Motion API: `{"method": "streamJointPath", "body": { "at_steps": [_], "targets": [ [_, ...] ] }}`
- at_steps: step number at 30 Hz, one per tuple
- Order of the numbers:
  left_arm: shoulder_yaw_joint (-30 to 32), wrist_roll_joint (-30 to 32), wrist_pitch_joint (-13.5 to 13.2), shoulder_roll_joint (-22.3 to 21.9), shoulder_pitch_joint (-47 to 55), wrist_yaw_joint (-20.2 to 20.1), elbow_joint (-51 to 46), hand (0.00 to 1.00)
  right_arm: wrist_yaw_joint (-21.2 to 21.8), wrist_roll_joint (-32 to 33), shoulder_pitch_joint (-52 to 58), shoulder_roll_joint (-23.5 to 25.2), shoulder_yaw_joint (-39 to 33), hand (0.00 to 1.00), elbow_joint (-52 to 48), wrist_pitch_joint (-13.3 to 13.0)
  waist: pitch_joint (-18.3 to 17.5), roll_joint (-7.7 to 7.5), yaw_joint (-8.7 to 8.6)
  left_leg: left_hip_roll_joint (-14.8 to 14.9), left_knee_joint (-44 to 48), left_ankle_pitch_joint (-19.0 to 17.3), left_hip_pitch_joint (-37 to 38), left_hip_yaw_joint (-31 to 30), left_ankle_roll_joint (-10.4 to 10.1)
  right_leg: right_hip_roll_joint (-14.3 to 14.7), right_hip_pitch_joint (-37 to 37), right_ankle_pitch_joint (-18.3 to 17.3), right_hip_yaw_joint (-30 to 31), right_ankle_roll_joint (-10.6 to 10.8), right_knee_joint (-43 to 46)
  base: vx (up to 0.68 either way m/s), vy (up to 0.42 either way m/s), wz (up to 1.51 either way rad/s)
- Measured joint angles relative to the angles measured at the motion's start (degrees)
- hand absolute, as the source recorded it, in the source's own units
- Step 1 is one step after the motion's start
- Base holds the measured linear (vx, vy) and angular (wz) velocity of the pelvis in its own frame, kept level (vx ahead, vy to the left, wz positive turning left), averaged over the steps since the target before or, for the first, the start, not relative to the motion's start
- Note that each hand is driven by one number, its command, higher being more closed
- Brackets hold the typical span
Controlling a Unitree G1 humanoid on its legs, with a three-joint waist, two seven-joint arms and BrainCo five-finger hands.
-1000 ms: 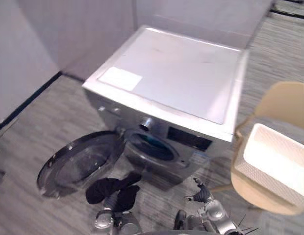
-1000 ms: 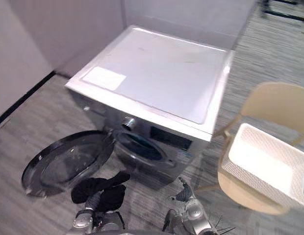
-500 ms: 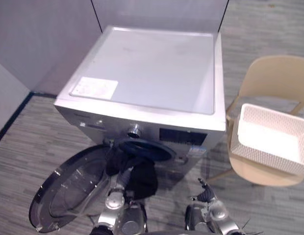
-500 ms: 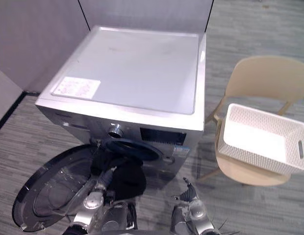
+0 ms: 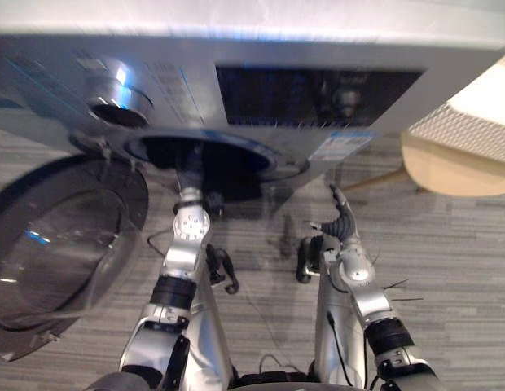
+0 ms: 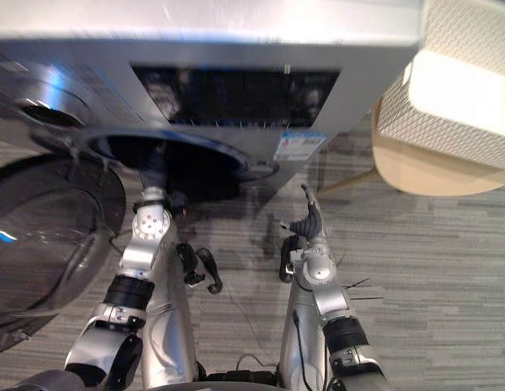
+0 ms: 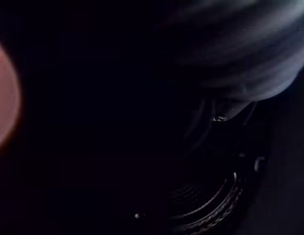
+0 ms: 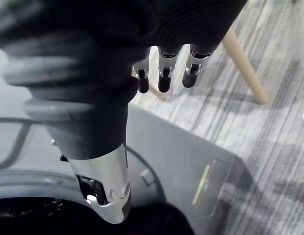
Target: Pick up the laundry basket with both hands and put the clothes into the washing machine.
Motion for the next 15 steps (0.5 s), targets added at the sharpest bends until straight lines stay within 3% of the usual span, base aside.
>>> {"method": "streamJointPath", "body": {
  "at_steps": [5,9,13,15],
  "targets": [
    [0.6,5.2,0.1,1.9,-11.1,8.9,-5.5,1.0,0.0,-1.2,4.8,3.0,0.8,0.0,-10.0,-1.6,0.0,-0.06,-0.11,0.0,6.7,-0.4,-11.4,-3.3,-0.1,-0.9,-10.0,-1.7,-0.1,-1.0,7.3,-0.03,-0.074,0.1],
    [-0.9,9.1,1.2,4.4,-19.1,14.9,-5.6,1.0,0.0,-2.2,5.7,3.7,1.2,0.0,-12.6,-3.1,0.3,-0.65,-0.43,0.0,9.8,-0.4,-16.3,-4.8,-0.3,-1.1,-14.3,-2.6,-0.2,-1.5,10.8,-0.02,-0.087,0.04],
    [-4.3,12.1,4.4,8.2,-26.6,18.7,-5.3,1.0,0.3,-2.2,5.9,4.1,1.1,0.0,-13.2,-4.5,0.4,-1.06,-0.99,-0.2,11.6,-0.4,-19.9,-5.9,-0.3,-1.4,-17.3,-2.8,-0.6,-1.7,12.5,0.01,-0.048,0.03],
    [-7.1,16.3,8.1,11.3,-31.7,21.0,-4.1,1.0,0.6,-2.1,5.9,4.1,1.1,0.0,-13.6,-5.0,0.5,-1.21,-1.57,-0.5,12.7,-0.4,-21.9,-6.7,-0.3,-1.8,-18.4,-2.9,-1.0,-1.9,13.5,0.03,-0.016,0.06]
  ]
}}
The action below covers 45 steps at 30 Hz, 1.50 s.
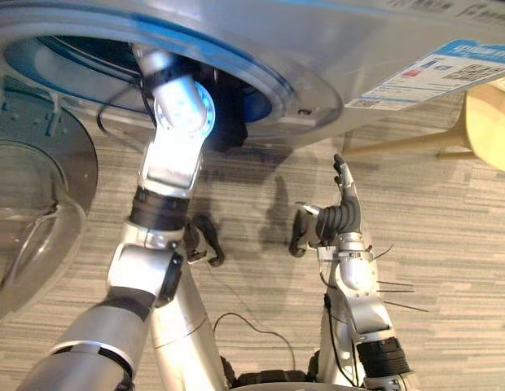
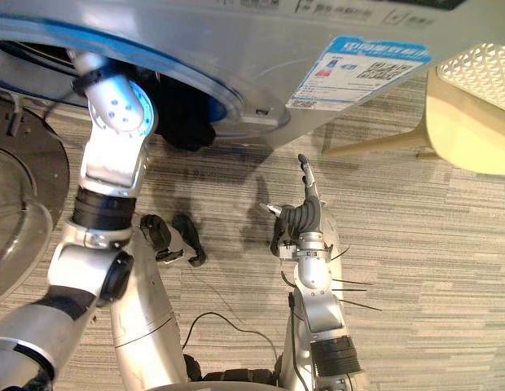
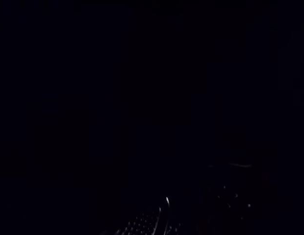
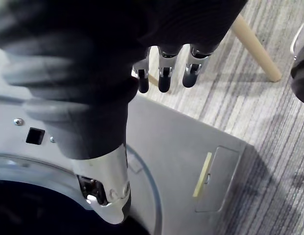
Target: Pick up the laundry basket with both hands and put the clothes into the washing machine.
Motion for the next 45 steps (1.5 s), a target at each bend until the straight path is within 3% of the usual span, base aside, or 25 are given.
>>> {"method": "streamJointPath", "body": {
  "at_steps": [3,6,8,13,14,18,22,24,26,30,36,41,45],
  "targets": [
    [-5.4,5.6,4.7,4.0,-9.2,2.0,4.3,1.0,1.1,0.4,0.1,0.0,0.1,0.0,0.1,-1.4,0.3,-1.4,-0.15,-0.2,0.9,0.0,-1.6,-0.3,0.0,-0.2,-1.3,0.0,0.0,0.0,0.8,0.02,-0.011,0.02],
    [-10.8,9.9,7.2,6.0,-16.3,1.9,8.1,1.0,1.9,1.2,0.2,-0.1,-0.2,0.0,0.2,-2.0,0.4,-2.08,-0.55,-0.9,1.2,0.1,-2.9,-0.9,0.1,-0.9,-1.8,0.0,-0.5,0.0,0.9,0.02,-0.005,0.05],
    [-13.9,12.9,7.6,7.0,-19.4,1.6,10.2,1.0,2.3,1.2,0.2,-0.1,-0.2,0.0,0.5,-2.1,0.3,-2.77,-0.66,-1.1,1.3,0.0,-3.3,-0.9,0.2,-1.0,-2.1,0.0,-0.5,0.0,0.8,0.04,-0.006,0.05],
    [-16.3,19.4,7.8,7.2,-25.3,-2.0,12.7,1.0,2.3,1.6,0.1,-0.2,0.1,0.0,0.5,-2.2,0.2,-2.86,-0.79,-1.6,1.4,0.0,-5.0,-1.2,0.4,-1.3,-2.8,0.0,-1.2,0.0,0.3,0.05,0.002,0.01],
    [-16.3,20.0,7.7,7.2,-25.6,-2.9,13.1,0.0,2.3,1.7,0.1,-0.2,0.2,0.0,0.5,-2.2,0.2,-2.94,-1.02,-1.6,1.4,0.0,-5.0,-1.1,0.4,-1.6,-2.8,0.0,-1.3,0.0,0.3,0.05,0.004,0.02],
    [-16.3,24.7,6.9,7.2,-25.8,-8.3,17.4,0.0,2.5,2.2,-0.2,-0.4,1.2,0.0,-0.2,-2.5,0.1,-3.06,-1.69,-1.7,1.6,-0.1,-5.1,-1.1,0.5,-1.7,-2.8,0.0,-1.6,0.0,0.5,0.03,-0.007,0.0],
    [-15.3,25.9,6.2,5.5,-25.3,-18.0,26.1,0.0,4.7,2.6,-0.2,-0.6,1.6,0.0,-0.9,-3.1,-0.2,-3.52,-1.57,-0.9,2.0,-0.1,-5.1,-1.2,0.6,-1.0,-3.0,0.0,-1.2,0.0,0.8,0.01,-0.018,-0.06],
    [-12.0,25.3,5.5,4.3,-24.2,-22.0,28.8,0.0,5.7,3.5,-0.2,-0.6,1.5,0.0,-0.9,-3.2,-0.5,-4.04,-1.61,-0.8,2.0,-0.1,-5.1,-1.1,0.6,-1.0,-3.4,0.0,-0.9,0.0,1.0,0.02,-0.026,-0.05],
    [-8.2,20.7,5.2,4.1,-22.6,-28.1,32.5,0.0,7.6,5.0,-0.1,-0.8,1.2,0.0,-1.6,-2.7,-0.7,-4.41,-1.56,-0.3,2.1,-0.1,-5.2,-1.0,0.5,-0.8,-3.8,0.0,-0.8,0.0,1.2,0.03,-0.028,-0.05],
    [-4.5,16.5,5.2,4.6,-19.5,-34.1,33.3,0.0,10.2,6.7,0.6,-1.3,1.1,0.0,-3.7,-1.9,-0.7,-4.41,-1.04,-0.1,2.3,-0.2,-5.3,-1.2,0.5,-0.7,-3.8,-0.2,-0.9,-0.2,1.6,0.04,-0.024,0.0],
    [-3.4,14.1,4.5,4.6,-16.6,-34.3,30.1,0.0,11.1,6.6,2.0,-1.1,1.2,0.0,-4.4,-1.9,-0.8,-4.49,0.09,-1.0,3.3,-0.1,-5.6,-2.0,0.4,-1.4,-3.6,-1.5,-1.0,-0.6,3.6,0.02,-0.032,0.12],
    [-2.2,13.4,4.2,4.4,-5.4,-29.8,17.9,0.0,10.8,5.9,4.6,-1.1,1.3,0.0,-4.4,-2.0,-2.6,-5.97,0.69,-2.3,3.2,0.4,-5.6,-3.1,-0.5,-3.0,-2.5,-2.9,-2.2,-1.4,4.7,0.04,-0.034,0.17],
    [0.2,11.6,3.5,3.8,3.0,-27.7,11.9,0.0,10.7,4.3,5.4,-1.1,1.3,0.0,-4.3,-1.9,-3.0,-6.2,1.64,-3.1,1.2,1.2,-4.0,-3.5,-1.5,-3.1,-0.5,-3.1,-3.0,-1.7,3.5,0.04,-0.041,0.16]
  ]
}}
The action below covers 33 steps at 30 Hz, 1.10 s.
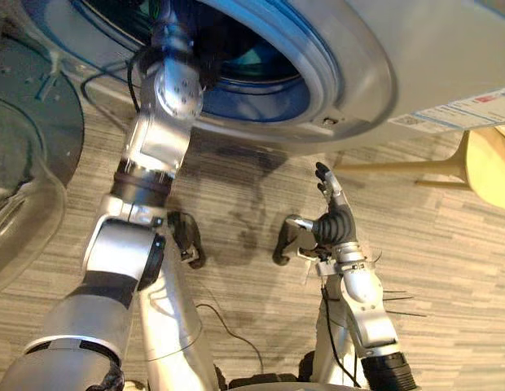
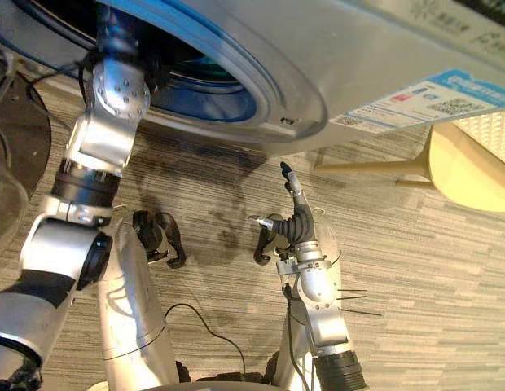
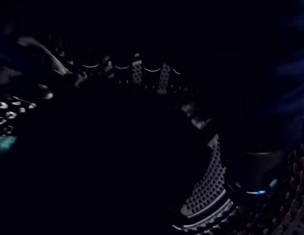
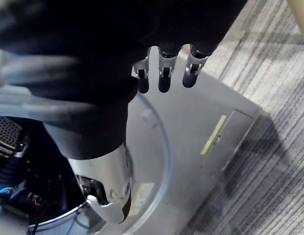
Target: Pick up the laundry basket with both hands and put the clothes into the washing machine.
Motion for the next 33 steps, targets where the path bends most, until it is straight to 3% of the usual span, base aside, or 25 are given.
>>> {"method": "streamJointPath", "body": {
  "at_steps": [3,5,11,15,18,20,24,26,27,29,33],
  "targets": [
    [4.2,-2.6,-0.9,-1.6,8.9,0.7,-2.6,0.0,-0.1,-0.6,0.0,0.0,-0.3,0.0,1.1,-0.1,-0.2,0.06,0.12,-0.9,-3.8,1.2,3.3,-0.1,-0.6,-0.3,3.9,0.0,-1.4,-0.1,-3.0,0.04,-0.039,0.21],
    [6.7,-7.2,-1.0,-5.2,18.1,-0.2,-4.2,0.0,-1.2,-2.1,-0.3,0.4,-0.8,0.0,7.7,0.6,-3.7,0.25,0.71,-1.2,-7.7,2.5,4.9,0.3,-1.2,-0.6,5.8,0.0,-2.7,-0.1,-6.3,0.06,-0.051,0.21],
    [7.9,-14.8,-4.0,-13.6,38.2,-1.8,-8.7,0.0,-3.6,-2.9,-0.5,1.0,-2.9,0.0,14.1,2.5,-7.0,0.72,2.94,-1.7,-15.7,4.2,13.5,0.6,-3.0,-0.1,14.8,0.1,-5.4,-0.2,-13.2,0.08,-0.067,0.14],
    [5.3,-18.4,-8.7,-18.6,53.3,-1.7,-8.5,0.0,-5.1,-2.9,1.0,0.8,-4.4,0.0,22.4,2.4,-9.1,2.06,3.26,-2.0,-25.1,5.4,27.3,1.4,-4.0,0.5,29.1,0.4,-8.3,0.0,-22.0,0.11,-0.081,0.18],
    [5.3,-20.1,-10.4,-19.8,58.3,-1.8,-4.7,0.0,-6.1,-2.7,2.3,0.2,-5.9,0.0,29.2,2.4,-10.7,3.2,3.71,-2.1,-32.1,7.1,35.6,2.4,-4.5,1.5,37.3,1.9,-9.8,0.3,-28.8,0.11,-0.061,0.11],
    [5.5,-23.5,-10.3,-20.1,61.0,-4.0,3.9,0.0,-6.0,-1.5,2.8,-0.8,-8.3,0.0,37.3,3.1,-11.2,4.11,4.55,-2.1,-42.1,9.8,47.0,4.9,-4.9,2.9,47.2,5.0,-10.5,0.9,-38.1,0.13,-0.057,-0.04],
    [6.2,-25.6,-10.1,-20.1,63.6,-8.3,16.0,0.0,-5.8,1.4,3.3,-1.5,-9.3,0.0,45.7,4.4,-13.5,5.25,4.5,-2.1,-57.4,15.2,60.4,8.7,-4.9,5.9,59.0,11.1,-11.5,1.9,-53.5,0.11,-0.028,-0.15],
    [6.6,-25.6,-9.6,-20.1,63.9,-10.7,25.2,0.0,-5.2,2.4,3.4,-2.1,-9.8,0.0,51.5,4.7,-16.2,5.87,4.24,-3.1,-68.9,19.8,68.3,10.8,-4.9,7.6,65.6,15.8,-11.8,2.6,-64.4,0.1,0.005,-0.11],
    [6.7,-25.5,-9.5,-20.0,63.9,-11.0,26.9,0.0,-4.9,2.4,3.3,-2.2,-9.8,0.0,53.0,4.7,-16.7,5.99,4.17,-3.5,-71.6,20.9,69.8,11.2,-4.8,7.9,66.9,16.9,-11.8,2.7,-66.9,0.11,0.036,-0.08],
    [8.9,-24.4,-8.8,-19.8,64.4,-11.9,32.0,0.0,-4.5,3.2,2.4,-3.1,-9.8,0.0,58.1,4.9,-18.7,7.11,3.24,-5.1,-84.5,27.0,76.9,13.1,-4.6,9.7,72.1,22.4,-11.9,3.5,-78.1,0.14,0.055,-0.12],
    [10.5,-23.3,-8.3,-18.3,65.3,-12.1,34.9,0.0,-3.6,4.6,1.8,-3.8,-11.0,0.0,60.4,5.0,-19.3,8.15,3.01,-6.0,-93.5,30.5,84.2,15.4,-4.7,11.9,78.6,27.8,-10.7,3.9,-88.4,0.09,0.057,-0.26]
  ]
}}
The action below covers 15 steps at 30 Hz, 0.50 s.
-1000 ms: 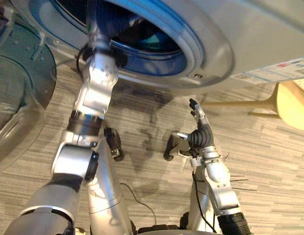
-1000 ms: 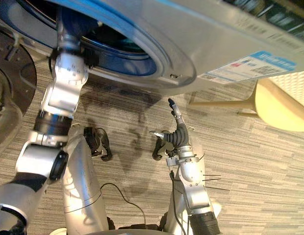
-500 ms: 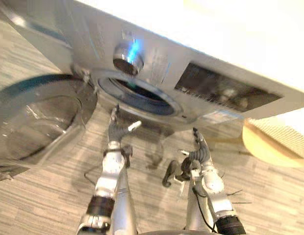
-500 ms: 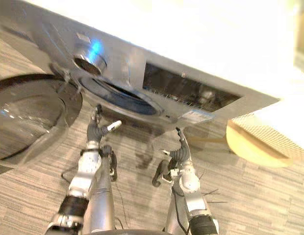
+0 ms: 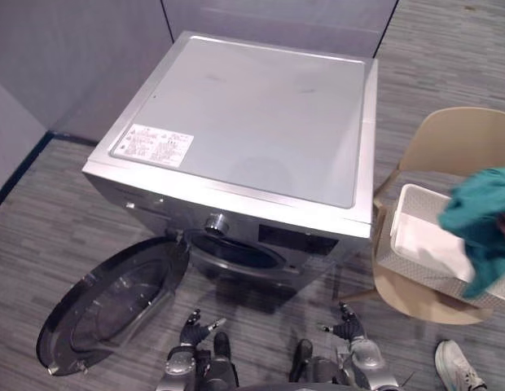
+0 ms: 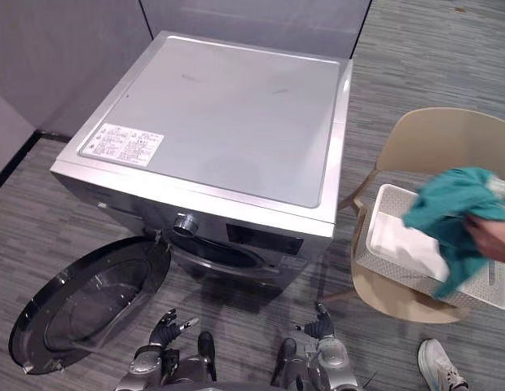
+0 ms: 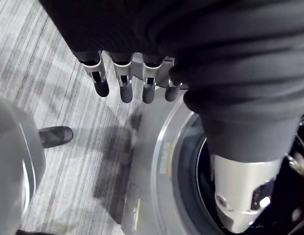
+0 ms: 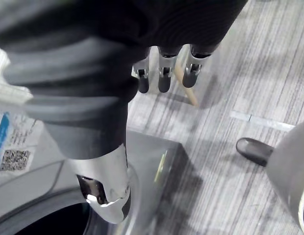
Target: Pick up the laundry basket with both hands and put the clothes into the washing machine.
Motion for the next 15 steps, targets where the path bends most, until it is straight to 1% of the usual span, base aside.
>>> {"method": "streamJointPath", "body": {
  "at_steps": [2,4,7,10,13,15],
  "targets": [
    [0.6,1.8,0.2,0.7,0.8,-0.6,0.6,0.0,0.0,0.1,0.1,-0.1,-0.5,0.0,0.1,0.0,-1.1,-0.19,-0.22,-0.8,-0.9,0.0,3.0,1.6,0.0,0.3,3.2,1.8,1.7,0.5,-3.9,0.03,0.072,-0.35],
    [0.6,2.3,0.2,0.6,0.7,-0.8,1.5,0.0,0.0,0.3,0.1,-0.4,-0.5,0.0,0.4,0.0,-2.1,-0.07,-0.24,-1.1,-1.4,0.0,3.8,2.4,0.0,0.5,3.8,2.7,2.5,0.7,-5.3,0.02,0.044,-0.25],
    [0.6,3.9,0.7,0.5,0.9,-0.9,2.3,0.0,0.0,2.0,0.1,-0.5,-0.5,0.0,1.3,0.0,-2.2,-0.03,-0.36,-1.6,-2.4,0.0,6.2,3.6,0.0,0.9,5.7,4.0,4.0,0.8,-7.3,-0.01,0.031,-0.26],
    [0.5,4.9,0.9,0.6,1.0,-0.9,3.9,0.0,0.1,2.2,0.6,-0.6,-0.5,0.0,1.9,0.3,-2.3,-0.1,-0.46,-1.8,-4.2,0.0,8.9,4.8,0.0,1.4,7.2,5.2,5.9,0.8,-8.9,-0.05,0.02,-0.32],
    [0.5,6.4,1.4,0.6,1.6,-0.9,4.5,0.0,0.1,2.2,0.9,-0.7,-0.4,0.0,2.0,0.8,-2.5,-0.43,-1.43,-2.0,-4.9,0.0,10.7,6.8,0.1,1.6,7.4,6.5,8.3,0.8,-10.1,-0.06,0.019,-0.38],
    [0.5,6.8,1.5,0.7,1.8,-0.9,4.5,0.0,0.2,2.2,0.8,-0.7,-0.4,0.0,2.0,0.8,-2.6,-0.72,-1.62,-2.2,-5.2,-0.1,11.4,8.1,0.1,1.8,7.4,7.5,10.1,0.8,-11.3,-0.07,0.009,-0.49]
  ]
}}
